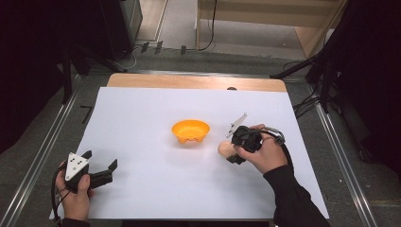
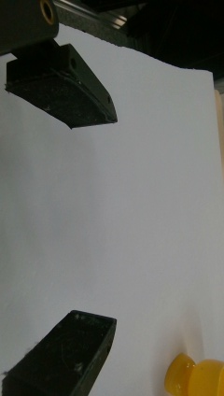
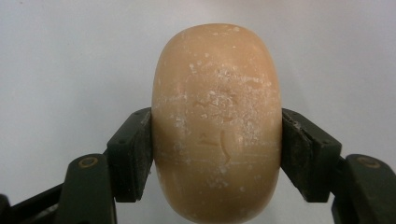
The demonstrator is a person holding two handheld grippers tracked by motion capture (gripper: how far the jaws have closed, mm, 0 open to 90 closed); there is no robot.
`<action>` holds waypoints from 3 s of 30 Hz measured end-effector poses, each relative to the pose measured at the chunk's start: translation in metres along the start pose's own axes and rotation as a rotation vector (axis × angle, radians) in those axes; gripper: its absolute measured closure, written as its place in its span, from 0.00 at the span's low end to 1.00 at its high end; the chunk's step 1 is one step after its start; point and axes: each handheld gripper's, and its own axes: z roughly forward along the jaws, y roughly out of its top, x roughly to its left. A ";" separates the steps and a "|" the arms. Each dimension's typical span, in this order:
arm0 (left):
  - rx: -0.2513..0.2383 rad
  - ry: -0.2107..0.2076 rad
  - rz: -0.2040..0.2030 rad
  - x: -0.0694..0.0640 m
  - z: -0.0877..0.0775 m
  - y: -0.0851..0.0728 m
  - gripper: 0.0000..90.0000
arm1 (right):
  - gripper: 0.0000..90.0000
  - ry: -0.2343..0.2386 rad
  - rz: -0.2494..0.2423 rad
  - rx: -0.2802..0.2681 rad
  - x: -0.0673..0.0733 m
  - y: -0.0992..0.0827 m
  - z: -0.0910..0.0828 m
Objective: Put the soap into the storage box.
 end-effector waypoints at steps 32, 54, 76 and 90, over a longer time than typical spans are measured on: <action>-0.002 0.002 -0.016 0.001 0.000 0.000 0.06 | 0.37 0.007 -0.094 -0.027 -0.018 0.047 -0.014; 0.028 0.022 0.016 -0.002 0.003 0.001 0.06 | 0.37 0.001 -0.141 -0.005 -0.018 0.063 -0.017; 0.020 0.025 0.013 -0.003 0.003 0.001 0.07 | 0.37 0.012 -0.219 -0.020 -0.012 0.100 -0.013; 0.018 0.019 0.011 -0.002 0.002 0.001 0.07 | 0.37 0.023 -0.253 -0.025 -0.014 0.117 -0.009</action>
